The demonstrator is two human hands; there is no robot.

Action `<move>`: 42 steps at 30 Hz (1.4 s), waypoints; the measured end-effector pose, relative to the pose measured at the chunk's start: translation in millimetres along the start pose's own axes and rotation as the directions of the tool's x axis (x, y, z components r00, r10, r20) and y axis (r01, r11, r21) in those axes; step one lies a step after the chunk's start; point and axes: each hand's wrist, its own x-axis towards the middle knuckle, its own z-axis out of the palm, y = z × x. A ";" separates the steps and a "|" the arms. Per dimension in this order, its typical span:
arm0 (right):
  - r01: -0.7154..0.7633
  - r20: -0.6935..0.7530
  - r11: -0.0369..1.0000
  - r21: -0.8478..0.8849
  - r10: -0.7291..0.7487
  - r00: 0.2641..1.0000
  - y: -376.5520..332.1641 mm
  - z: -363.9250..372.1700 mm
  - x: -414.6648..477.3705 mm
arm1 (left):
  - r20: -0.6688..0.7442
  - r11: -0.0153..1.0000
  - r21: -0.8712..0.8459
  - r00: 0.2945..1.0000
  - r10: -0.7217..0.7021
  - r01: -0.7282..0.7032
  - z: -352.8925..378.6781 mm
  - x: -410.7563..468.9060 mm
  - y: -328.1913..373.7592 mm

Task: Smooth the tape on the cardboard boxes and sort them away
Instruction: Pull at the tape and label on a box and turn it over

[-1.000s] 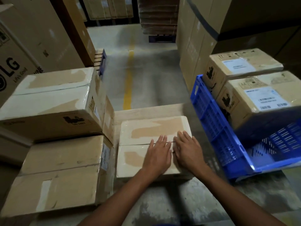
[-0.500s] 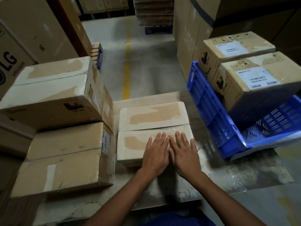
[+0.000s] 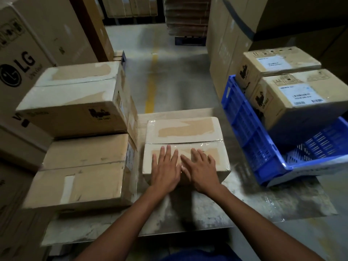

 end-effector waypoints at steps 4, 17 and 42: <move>-0.205 -0.131 0.967 0.150 0.225 0.965 21.3 -26.9 15.5 | -0.157 0.977 -0.156 0.973 -0.168 0.144 -17.4 14.7 -12.7; -0.507 0.080 0.484 0.713 0.663 0.745 50.7 -44.1 39.9 | 0.179 0.142 -0.938 0.795 -0.579 0.315 -51.9 58.6 -60.1; 0.026 0.002 -0.018 1.000 0.858 0.514 55.3 -64.4 8.0 | 0.116 -0.188 -0.982 0.682 -0.722 -0.032 -64.9 26.5 -62.0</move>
